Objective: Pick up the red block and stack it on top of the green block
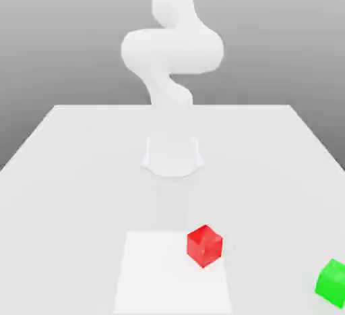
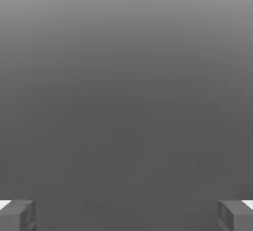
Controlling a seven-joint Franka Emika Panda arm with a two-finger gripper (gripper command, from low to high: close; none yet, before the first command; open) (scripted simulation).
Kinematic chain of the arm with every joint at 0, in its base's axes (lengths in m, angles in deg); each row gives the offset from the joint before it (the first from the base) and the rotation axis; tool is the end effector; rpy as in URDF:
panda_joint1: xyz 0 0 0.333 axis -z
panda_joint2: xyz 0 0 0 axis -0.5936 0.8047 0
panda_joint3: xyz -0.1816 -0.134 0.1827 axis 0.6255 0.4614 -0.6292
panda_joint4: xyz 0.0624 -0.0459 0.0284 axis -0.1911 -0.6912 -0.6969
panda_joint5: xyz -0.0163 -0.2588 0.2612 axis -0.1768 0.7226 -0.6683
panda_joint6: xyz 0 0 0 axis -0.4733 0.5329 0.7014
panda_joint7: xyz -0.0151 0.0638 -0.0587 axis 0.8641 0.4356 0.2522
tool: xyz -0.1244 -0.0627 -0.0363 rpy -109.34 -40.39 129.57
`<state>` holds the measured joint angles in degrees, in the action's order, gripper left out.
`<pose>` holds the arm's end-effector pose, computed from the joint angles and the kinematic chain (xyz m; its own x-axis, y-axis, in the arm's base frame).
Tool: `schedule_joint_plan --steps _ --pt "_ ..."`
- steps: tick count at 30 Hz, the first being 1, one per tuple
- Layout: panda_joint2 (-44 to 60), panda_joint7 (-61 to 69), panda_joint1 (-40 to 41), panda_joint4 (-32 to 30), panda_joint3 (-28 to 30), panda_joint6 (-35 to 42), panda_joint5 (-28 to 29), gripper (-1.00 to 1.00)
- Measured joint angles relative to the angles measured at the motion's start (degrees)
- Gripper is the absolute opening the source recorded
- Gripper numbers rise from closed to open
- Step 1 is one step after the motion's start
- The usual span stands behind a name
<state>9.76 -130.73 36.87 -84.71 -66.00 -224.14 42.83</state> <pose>0.3944 0.0140 0.6159 0.5486 -0.6578 0.5162 -0.5158 -0.7521 -0.4103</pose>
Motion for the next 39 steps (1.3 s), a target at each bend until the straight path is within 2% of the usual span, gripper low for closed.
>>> schedule_joint_plan --steps 6,12,17,21,25,35,36,39 --pt "13.0 2.5 0.6 -7.4 -3.4 -7.0 6.7 0.00" --pt "25.2 7.5 -0.1 -14.6 -3.4 -13.9 9.8 0.00" --pt "34.2 15.4 -1.9 -20.7 -2.7 -20.1 6.9 0.00" --pt "39.9 25.5 -4.6 -25.2 -3.2 -25.0 -1.2 0.00" --pt "43.5 26.9 -5.3 -25.1 -2.7 -28.2 -2.4 0.00" --pt "54.0 24.9 -6.7 -24.0 -0.4 -37.1 0.6 0.00" --pt "54.9 24.7 -6.9 -23.9 -0.1 -37.8 0.9 -1.00" --pt "54.9 24.6 -6.9 -23.9 -0.1 -37.8 1.0 -1.00"
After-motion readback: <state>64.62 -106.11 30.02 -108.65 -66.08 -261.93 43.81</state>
